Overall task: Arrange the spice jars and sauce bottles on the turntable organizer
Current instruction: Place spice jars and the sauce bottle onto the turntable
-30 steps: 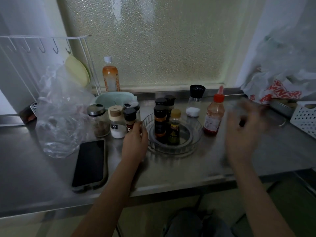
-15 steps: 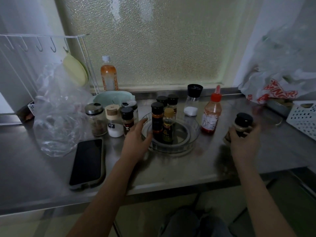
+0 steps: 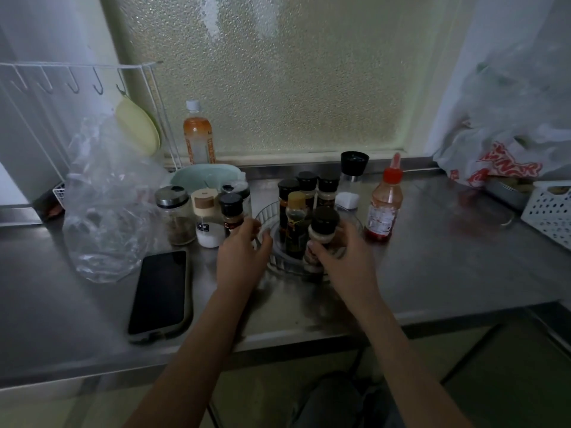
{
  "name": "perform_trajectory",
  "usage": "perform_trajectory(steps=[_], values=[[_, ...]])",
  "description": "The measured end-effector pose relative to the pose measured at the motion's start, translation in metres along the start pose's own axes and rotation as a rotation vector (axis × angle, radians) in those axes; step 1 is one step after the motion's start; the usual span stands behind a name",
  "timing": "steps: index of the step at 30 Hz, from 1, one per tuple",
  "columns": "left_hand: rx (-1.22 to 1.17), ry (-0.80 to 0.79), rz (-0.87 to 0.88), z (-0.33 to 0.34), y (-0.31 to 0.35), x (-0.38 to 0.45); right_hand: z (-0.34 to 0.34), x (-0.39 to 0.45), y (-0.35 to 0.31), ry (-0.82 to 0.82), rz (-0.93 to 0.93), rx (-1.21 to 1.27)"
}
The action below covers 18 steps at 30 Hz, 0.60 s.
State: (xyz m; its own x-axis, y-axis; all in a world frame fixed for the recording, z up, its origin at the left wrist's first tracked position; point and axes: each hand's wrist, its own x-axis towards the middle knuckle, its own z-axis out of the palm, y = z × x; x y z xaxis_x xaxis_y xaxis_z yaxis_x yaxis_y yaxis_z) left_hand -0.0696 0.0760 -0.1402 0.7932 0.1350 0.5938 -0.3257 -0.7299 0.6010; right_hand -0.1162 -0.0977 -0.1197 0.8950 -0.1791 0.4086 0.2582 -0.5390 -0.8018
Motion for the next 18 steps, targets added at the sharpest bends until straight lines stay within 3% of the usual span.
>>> perform_trajectory(steps=[8,13,15,18], values=[[0.048,0.052,-0.019,-0.003,0.004,-0.002,0.003,-0.004,0.001,-0.075,-0.078,-0.101],[0.09,0.044,0.157,-0.009,0.01,-0.006,-0.009,-0.008,0.005,-0.163,-0.043,-0.052],[0.073,-0.016,0.123,-0.008,0.01,-0.006,-0.02,-0.001,0.007,-0.029,-0.049,-0.033],[-0.006,-0.077,0.074,-0.005,0.007,-0.003,-0.049,0.032,0.02,0.353,-0.024,-0.018]])
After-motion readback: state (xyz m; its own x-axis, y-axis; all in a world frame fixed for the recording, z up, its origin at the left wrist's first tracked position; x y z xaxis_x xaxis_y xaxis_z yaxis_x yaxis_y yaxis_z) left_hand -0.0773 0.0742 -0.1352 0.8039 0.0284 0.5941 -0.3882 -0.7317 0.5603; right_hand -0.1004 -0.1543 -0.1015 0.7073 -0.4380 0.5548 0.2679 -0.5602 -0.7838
